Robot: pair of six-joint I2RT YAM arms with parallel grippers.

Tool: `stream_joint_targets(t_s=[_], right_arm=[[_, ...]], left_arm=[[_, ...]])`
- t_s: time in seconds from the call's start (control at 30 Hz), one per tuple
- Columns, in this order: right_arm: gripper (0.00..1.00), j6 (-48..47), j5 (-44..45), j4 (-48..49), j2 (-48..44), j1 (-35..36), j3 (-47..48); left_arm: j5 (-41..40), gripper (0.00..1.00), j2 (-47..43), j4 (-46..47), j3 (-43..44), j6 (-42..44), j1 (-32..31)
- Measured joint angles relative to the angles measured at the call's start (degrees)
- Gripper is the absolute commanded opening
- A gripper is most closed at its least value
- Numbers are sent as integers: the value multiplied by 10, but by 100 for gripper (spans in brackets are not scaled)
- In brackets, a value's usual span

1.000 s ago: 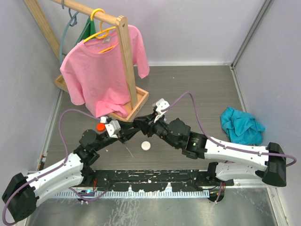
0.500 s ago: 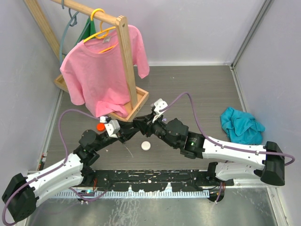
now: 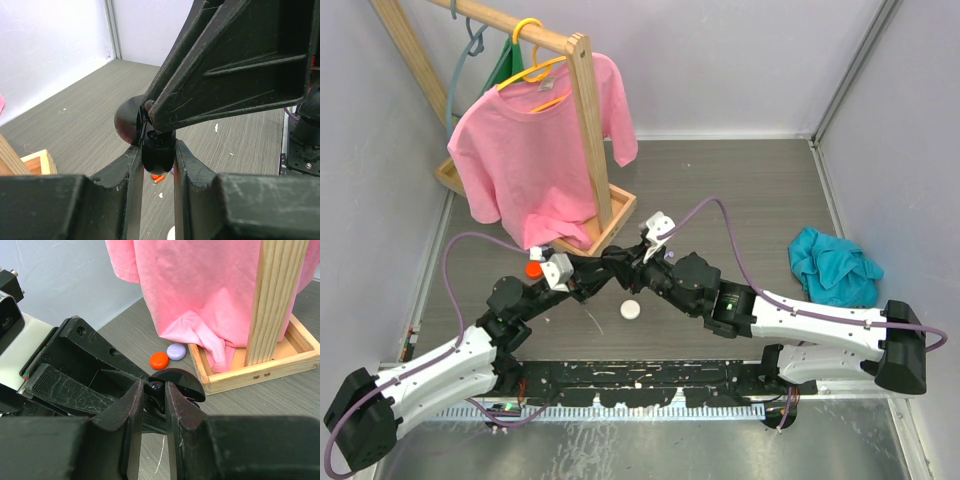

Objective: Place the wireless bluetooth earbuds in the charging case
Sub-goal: Place the earbud in the charging case.

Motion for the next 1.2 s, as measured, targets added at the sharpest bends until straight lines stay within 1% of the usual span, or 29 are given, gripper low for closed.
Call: stream_joint_targets(t_s=[0.27, 0.37, 0.5, 0.77, 0.93, 1.03, 1.2], right_arm=[[24, -2, -1, 1, 0, 0, 0], [29, -2, -1, 1, 0, 1, 0], [39, -1, -1, -4, 0, 1, 0], [52, -4, 0, -18, -1, 1, 0], [57, -11, 15, -54, -2, 1, 10], [59, -18, 34, -88, -2, 1, 31], [60, -25, 68, -145, -2, -8, 66]], left_arm=[[-2, 0, -6, 3, 0, -4, 0], [-4, 0, -7, 7, -2, -10, -1], [-6, 0, -7, 10, -4, -12, -1], [-15, 0, -7, 16, -12, -12, -1], [-24, 0, 0, 20, -27, -10, -1], [-31, 0, 3, 20, -35, -9, -1], [-56, 0, 3, 7, -40, -1, -1]])
